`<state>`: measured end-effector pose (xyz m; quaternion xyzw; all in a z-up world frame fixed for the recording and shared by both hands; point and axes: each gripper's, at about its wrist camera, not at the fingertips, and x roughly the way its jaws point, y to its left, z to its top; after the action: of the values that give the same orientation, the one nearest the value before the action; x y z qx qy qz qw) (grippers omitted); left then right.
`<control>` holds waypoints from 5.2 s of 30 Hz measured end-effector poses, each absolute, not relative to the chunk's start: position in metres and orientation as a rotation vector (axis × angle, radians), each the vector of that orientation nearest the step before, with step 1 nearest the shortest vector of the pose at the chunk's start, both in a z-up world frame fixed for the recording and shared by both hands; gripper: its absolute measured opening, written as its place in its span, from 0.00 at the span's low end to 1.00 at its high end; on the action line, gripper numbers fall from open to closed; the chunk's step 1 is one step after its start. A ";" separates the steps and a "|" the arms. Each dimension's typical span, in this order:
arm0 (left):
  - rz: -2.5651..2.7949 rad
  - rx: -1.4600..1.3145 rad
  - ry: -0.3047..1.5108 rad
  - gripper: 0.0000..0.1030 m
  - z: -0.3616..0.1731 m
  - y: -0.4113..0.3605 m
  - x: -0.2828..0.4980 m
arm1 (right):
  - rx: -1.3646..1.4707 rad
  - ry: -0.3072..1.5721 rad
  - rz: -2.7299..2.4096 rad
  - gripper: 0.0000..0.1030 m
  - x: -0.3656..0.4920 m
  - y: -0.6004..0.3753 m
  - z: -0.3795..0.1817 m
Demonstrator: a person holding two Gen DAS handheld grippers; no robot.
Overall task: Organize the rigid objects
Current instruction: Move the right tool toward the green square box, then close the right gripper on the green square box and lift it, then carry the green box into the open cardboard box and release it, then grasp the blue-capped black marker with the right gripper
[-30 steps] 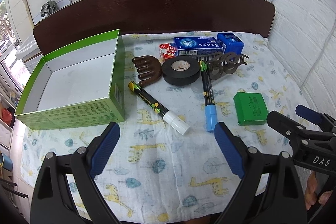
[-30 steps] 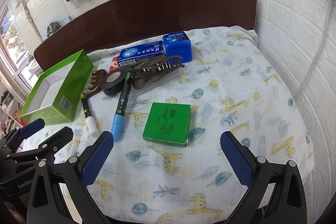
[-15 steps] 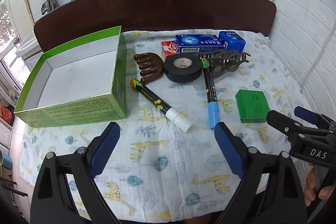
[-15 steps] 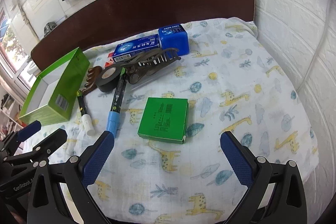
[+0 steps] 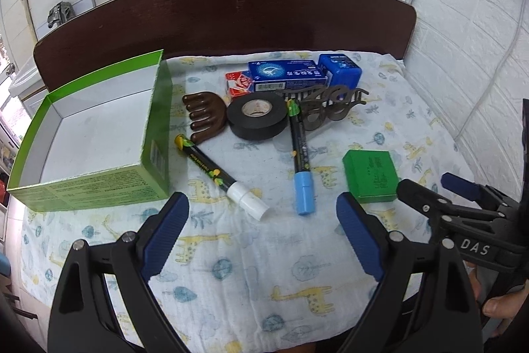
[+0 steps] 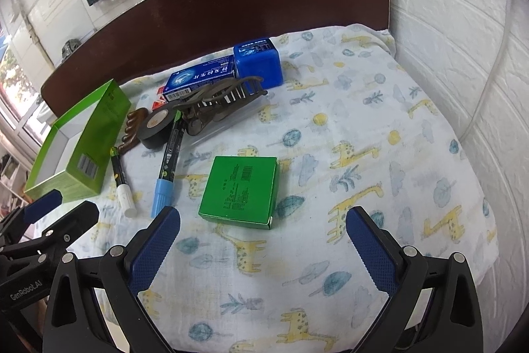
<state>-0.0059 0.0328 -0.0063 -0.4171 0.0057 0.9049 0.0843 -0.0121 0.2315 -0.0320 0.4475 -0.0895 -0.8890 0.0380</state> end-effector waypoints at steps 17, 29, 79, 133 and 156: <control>2.515 -1.301 0.059 0.49 -0.018 0.083 -0.020 | 1.378 -0.471 -2.626 0.58 -0.010 0.262 -0.044; 2.477 -1.355 0.093 0.34 -0.027 0.094 -0.034 | 1.357 -0.485 -2.563 0.39 -0.017 0.259 -0.045; 2.351 -1.263 0.092 0.16 -0.013 0.092 -0.046 | 1.358 -0.509 -2.473 0.16 -0.035 0.243 -0.034; 2.929 -1.286 -0.411 0.49 0.010 -0.273 -0.046 | 1.224 -0.079 -2.012 0.16 -0.107 -0.142 -0.005; 2.686 -1.318 -0.228 0.72 -0.002 -0.021 -0.054 | 1.326 -0.257 -2.577 0.63 -0.081 0.160 0.006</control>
<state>-0.0542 -0.0214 -0.0023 -0.4380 -0.0759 0.8930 0.0703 -0.0812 0.1597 0.0058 0.4526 -0.0877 -0.8798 0.1159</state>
